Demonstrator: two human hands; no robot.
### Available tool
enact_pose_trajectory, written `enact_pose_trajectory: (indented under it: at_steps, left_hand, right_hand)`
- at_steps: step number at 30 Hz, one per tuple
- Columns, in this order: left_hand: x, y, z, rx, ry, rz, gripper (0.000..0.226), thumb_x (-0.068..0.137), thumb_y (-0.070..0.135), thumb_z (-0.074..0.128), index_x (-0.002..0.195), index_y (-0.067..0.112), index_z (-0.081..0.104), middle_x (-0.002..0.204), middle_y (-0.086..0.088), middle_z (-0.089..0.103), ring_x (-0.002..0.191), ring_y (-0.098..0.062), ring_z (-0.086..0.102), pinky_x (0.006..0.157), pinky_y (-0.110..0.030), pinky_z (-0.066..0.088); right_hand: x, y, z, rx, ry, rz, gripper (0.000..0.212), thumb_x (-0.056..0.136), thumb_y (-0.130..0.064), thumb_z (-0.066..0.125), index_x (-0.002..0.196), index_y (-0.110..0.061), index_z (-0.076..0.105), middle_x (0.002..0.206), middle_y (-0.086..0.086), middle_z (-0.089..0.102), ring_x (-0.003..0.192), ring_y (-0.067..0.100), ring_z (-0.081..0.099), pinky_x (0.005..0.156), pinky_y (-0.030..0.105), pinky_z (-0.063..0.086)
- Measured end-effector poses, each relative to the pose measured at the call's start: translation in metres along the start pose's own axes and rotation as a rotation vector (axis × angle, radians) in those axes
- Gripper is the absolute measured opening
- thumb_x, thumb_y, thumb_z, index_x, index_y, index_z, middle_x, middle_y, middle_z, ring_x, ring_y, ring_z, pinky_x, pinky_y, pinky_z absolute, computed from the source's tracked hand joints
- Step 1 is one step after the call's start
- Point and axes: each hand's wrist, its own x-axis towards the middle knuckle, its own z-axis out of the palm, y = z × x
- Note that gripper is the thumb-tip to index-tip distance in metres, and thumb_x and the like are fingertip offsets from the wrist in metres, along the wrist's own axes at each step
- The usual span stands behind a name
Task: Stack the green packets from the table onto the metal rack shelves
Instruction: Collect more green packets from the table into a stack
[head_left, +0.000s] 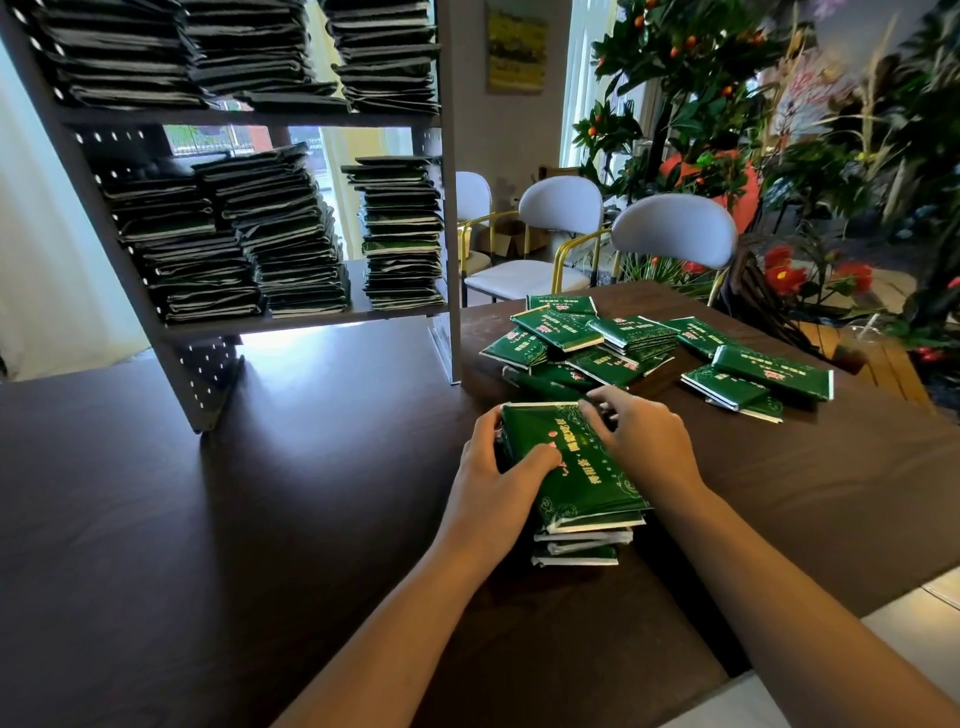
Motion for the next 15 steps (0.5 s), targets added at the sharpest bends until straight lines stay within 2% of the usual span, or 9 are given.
enact_pose_trajectory:
  at_steps: [3,7,11,15]
  left_hand:
    - [0.0004,-0.0005,0.0001,0.008,0.000,0.005,0.085,0.059,0.060,0.070,0.137,0.040,0.043,0.132,-0.003,0.058,0.106,-0.025,0.070,0.082,-0.040,0.062]
    - [0.0012,-0.0012,0.0001,0.002,0.000,0.001,0.084,0.058,0.062,0.070,0.135,0.043,0.044,0.131,-0.002,0.058,0.107,-0.024,0.070,0.083,-0.040,0.062]
    - [0.0012,-0.0012,0.0004,-0.001,-0.002,0.004,0.085,0.057,0.063,0.069,0.136,0.042,0.044,0.132,-0.001,0.059,0.107,-0.023,0.070,0.084,-0.041,0.062]
    - [0.0013,-0.0025,0.0007,0.007,0.003,0.006,0.081,0.057,0.064,0.069,0.133,0.045,0.045,0.130,0.000,0.060,0.107,-0.022,0.070,0.086,-0.041,0.061]
  right_hand:
    - [0.0006,0.0043,0.0013,0.125,0.108,0.040,0.028,0.103,-0.037,0.052,0.107,-0.017,0.072,0.076,0.001,0.064,0.086,0.030,0.068,0.067,0.032,0.037]
    - [-0.0001,0.0046,0.0016,0.204,0.175,0.021,0.028,0.102,-0.032,0.054,0.090,-0.016,0.073,0.063,-0.007,0.056,0.073,0.027,0.064,0.064,0.034,0.042]
    - [0.0002,0.0042,0.0033,0.279,0.206,0.002,0.028,0.101,-0.030,0.057,0.083,-0.016,0.073,0.061,-0.006,0.059,0.063,0.021,0.060,0.062,0.038,0.049]
    - [-0.0005,0.0050,0.0036,0.327,0.256,-0.016,0.027,0.101,-0.027,0.058,0.081,-0.016,0.073,0.059,-0.009,0.058,0.058,0.015,0.057,0.058,0.034,0.042]
